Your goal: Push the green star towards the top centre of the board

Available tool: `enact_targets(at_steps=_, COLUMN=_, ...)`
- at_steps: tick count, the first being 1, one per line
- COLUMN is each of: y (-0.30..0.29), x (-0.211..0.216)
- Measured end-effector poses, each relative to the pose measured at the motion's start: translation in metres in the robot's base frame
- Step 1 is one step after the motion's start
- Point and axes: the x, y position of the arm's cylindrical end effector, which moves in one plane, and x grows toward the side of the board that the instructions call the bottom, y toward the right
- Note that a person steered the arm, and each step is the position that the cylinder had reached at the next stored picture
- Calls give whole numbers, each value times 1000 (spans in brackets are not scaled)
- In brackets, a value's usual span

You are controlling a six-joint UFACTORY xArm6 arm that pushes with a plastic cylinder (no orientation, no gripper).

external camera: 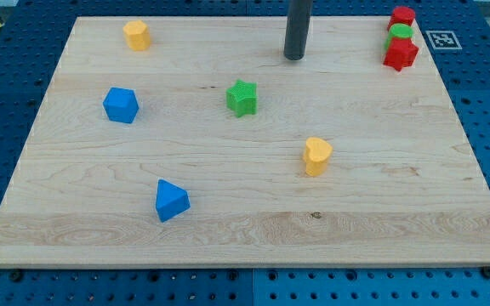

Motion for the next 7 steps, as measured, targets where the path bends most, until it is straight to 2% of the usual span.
enact_targets(at_steps=3, y=-173, x=16)
enact_targets(at_steps=4, y=-196, x=37)
enact_targets(at_steps=5, y=-200, x=82)
enact_targets(at_steps=7, y=-174, x=105)
